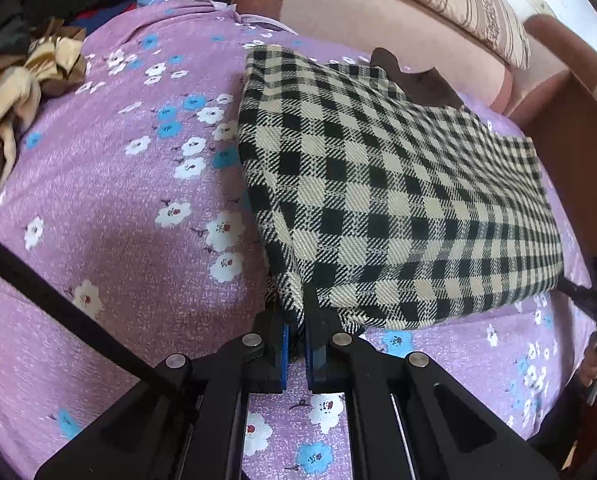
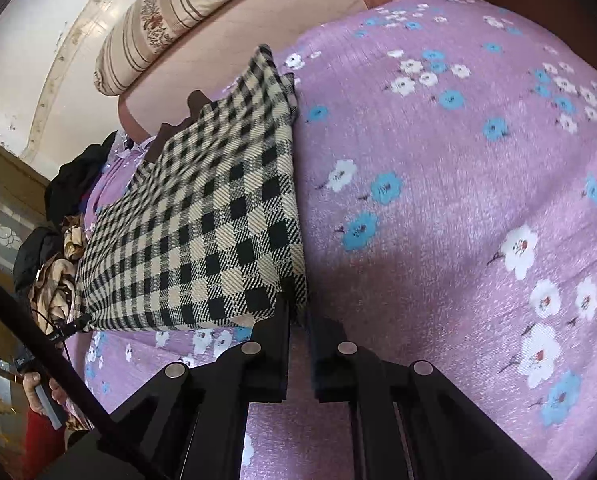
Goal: Fold large clothes
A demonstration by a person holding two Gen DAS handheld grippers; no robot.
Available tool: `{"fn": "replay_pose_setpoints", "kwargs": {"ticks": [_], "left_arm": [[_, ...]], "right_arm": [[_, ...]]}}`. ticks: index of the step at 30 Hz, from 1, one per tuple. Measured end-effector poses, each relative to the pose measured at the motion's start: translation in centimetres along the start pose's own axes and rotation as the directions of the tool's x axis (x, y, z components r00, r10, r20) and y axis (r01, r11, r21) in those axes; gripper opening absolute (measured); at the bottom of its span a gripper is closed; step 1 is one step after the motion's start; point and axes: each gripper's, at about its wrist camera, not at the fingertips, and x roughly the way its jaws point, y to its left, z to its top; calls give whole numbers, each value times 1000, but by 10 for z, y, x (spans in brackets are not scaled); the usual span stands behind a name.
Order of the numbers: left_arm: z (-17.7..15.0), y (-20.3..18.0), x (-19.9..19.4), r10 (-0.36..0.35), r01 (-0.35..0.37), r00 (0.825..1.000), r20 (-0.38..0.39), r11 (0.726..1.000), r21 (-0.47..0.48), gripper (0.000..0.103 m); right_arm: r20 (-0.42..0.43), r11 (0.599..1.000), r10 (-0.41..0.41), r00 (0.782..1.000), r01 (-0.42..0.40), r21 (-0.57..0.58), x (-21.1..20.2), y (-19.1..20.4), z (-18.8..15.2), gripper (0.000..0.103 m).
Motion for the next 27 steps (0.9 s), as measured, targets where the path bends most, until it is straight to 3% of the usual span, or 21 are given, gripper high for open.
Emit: {"fn": "replay_pose_setpoints", "kwargs": {"ticks": [5, 9, 11, 16, 19, 23, 25, 27], "left_arm": [[0, 9, -13, 14, -13, 1000, 18, 1000, -27, 7], [-4, 30, -34, 64, -58, 997, 52, 993, -107, 15], [-7, 44, -53, 139, -124, 987, 84, 980, -158, 15], [-7, 44, -83, 117, -85, 983, 141, 973, -215, 17], [0, 25, -83, 89, -56, 982, 166, 980, -190, 33], [21, -18, -59, 3, 20, 980, 197, 993, -116, 33], [32, -39, -41, -44, 64, 979, 201, 993, -94, 33], [40, -57, -23, -79, 95, 978, 194, 993, -73, 33]], "right_arm": [[11, 1000, -5, 1000, 5, 9, -4, -3, 0, 9], [53, 995, -93, 994, 90, 43, -23, -11, -4, 12], [78, 992, -116, 990, 111, 67, -37, -19, -5, 12], [173, 992, -114, 978, 103, 69, -76, -6, 2, 12], [187, 999, -40, 982, 37, 19, -74, 29, 13, 13], [150, 990, 135, 979, -127, -63, -46, 86, 22, 13], [90, 966, 253, 963, -245, -88, -13, 123, 26, 13], [44, 949, 303, 952, -298, -105, 15, 149, 27, 13]]}}
